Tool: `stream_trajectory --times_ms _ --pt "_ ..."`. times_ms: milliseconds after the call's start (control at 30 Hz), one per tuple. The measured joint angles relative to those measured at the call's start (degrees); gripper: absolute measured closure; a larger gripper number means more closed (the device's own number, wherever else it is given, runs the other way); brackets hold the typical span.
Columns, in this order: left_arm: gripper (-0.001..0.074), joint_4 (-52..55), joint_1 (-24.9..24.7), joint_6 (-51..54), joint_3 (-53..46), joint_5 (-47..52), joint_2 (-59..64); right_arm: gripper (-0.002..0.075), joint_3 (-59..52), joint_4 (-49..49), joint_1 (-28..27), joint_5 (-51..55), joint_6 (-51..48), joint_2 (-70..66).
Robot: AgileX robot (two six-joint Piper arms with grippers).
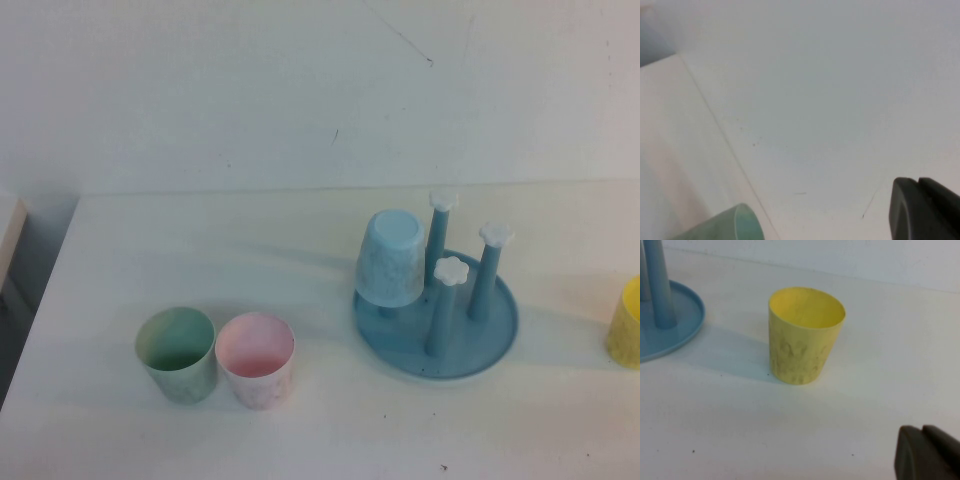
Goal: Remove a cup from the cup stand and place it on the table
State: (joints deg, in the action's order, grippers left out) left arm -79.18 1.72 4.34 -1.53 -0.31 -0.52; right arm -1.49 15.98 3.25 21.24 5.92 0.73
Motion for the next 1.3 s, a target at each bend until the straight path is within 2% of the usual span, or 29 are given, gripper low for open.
stream_trajectory --times_ms 133,333,467,700,867,1033,1300 --pt "0.0738 -0.86 0.00 5.19 0.00 3.97 0.00 0.0729 0.00 0.00 0.00 0.00 0.00 0.00" --pt "0.0738 0.27 0.00 23.31 3.62 15.05 0.93 0.0729 0.00 0.00 0.00 0.00 0.00 0.00" --pt "0.0738 10.86 0.00 30.00 15.71 23.44 9.35 0.0729 0.00 0.00 0.00 0.00 0.00 0.00" --pt "0.0738 34.36 0.00 31.76 41.06 50.54 33.74 0.0729 0.00 0.00 0.00 0.00 0.00 0.00" --pt "0.0738 43.99 -0.95 33.12 55.66 63.22 48.73 0.0729 0.00 0.00 0.00 0.00 0.00 0.00" --pt "0.0738 49.51 -7.58 30.10 65.58 66.28 60.45 0.0729 0.00 0.00 0.00 0.00 0.00 0.00" --pt "0.0738 69.61 -26.66 13.19 81.66 68.77 76.70 0.0729 0.00 0.00 0.00 0.00 0.00 0.00"
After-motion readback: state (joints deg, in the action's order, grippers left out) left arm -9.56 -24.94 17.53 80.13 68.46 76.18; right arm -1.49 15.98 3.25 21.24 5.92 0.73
